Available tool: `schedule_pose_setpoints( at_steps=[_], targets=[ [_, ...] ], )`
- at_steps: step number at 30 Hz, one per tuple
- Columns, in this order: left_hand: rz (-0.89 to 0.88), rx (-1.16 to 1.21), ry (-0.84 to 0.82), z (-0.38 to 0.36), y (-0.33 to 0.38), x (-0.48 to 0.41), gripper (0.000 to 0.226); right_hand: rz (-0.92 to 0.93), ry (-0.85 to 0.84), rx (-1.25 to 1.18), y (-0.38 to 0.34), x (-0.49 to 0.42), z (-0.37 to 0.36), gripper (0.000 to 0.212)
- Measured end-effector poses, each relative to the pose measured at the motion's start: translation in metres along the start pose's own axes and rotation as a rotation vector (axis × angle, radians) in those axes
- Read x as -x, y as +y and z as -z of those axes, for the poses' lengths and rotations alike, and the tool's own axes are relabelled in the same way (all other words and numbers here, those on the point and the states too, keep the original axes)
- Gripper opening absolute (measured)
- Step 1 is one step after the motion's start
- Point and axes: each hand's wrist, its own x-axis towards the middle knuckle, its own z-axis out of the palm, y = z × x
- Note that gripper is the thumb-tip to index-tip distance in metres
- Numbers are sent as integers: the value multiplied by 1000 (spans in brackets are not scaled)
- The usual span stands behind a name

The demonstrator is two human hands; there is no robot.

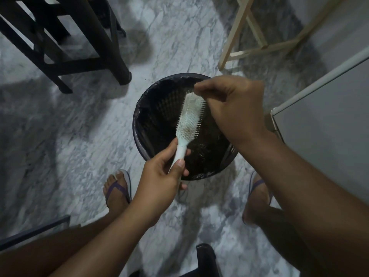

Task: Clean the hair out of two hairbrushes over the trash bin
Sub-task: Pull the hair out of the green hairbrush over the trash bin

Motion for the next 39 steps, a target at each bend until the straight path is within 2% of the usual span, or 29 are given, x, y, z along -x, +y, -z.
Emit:
schedule_pose_setpoints(
  at_steps=[4, 6, 7, 8, 9, 11, 12, 13, 14, 16, 18, 20, 21, 25, 28, 33, 36, 39],
  targets=[
    [40, 90, 91, 6, 3, -5, 49, 141, 149, -159, -12, -10, 10, 10],
    [41, 129, 120, 9, 5, -6, 48, 134, 180, -195, -12, -13, 13, 10],
    [33, 133, 129, 10, 6, -7, 48, 94, 140, -157, -11, -14, 14, 12],
    [22, 128, 135, 11, 6, -7, 48, 12, 25, -63, -9, -13, 15, 17],
    [14, 122, 139, 11, 7, -8, 48, -105, -184, 75, -3, -11, 15, 22],
    [3, 117, 137, 11, 8, -8, 48, -358, -731, 410, 9, -3, 13, 28],
    [-1, 114, 132, 11, 8, -8, 48, -451, -937, 519, 12, 1, 12, 34],
    [-4, 110, 124, 11, 9, -8, 48, -482, -1032, 564, 15, 4, 12, 43],
    [-8, 103, 118, 11, 9, -8, 48, -478, -1029, 548, 15, 4, 13, 51],
    [-17, 86, 104, 10, 8, -7, 49, -420, -801, 393, 14, 2, 13, 59],
    [-21, 74, 79, 9, 8, -6, 49, -468, -562, 93, 9, 1, 10, 70],
    [-12, 70, 47, 7, 7, -5, 50, -562, -499, -189, 3, 3, 2, 83],
    [-6, 67, 33, 7, 7, -4, 50, -567, -497, -224, 0, 6, -2, 85],
    [14, 73, 10, 5, 8, 0, 50, -493, -407, -61, -5, 8, -6, 73],
    [19, 67, 13, 4, 9, 0, 45, -502, -356, -84, -6, 4, -3, 69],
    [21, 78, 51, 6, 8, -5, 38, -416, -336, -132, -8, 4, -1, 23],
    [32, 86, 60, 6, 9, -8, 39, -361, -205, -310, -21, -3, 6, 17],
    [80, 126, 84, 7, 8, -9, 37, -165, 5, -381, -34, -15, 18, 17]
  ],
)
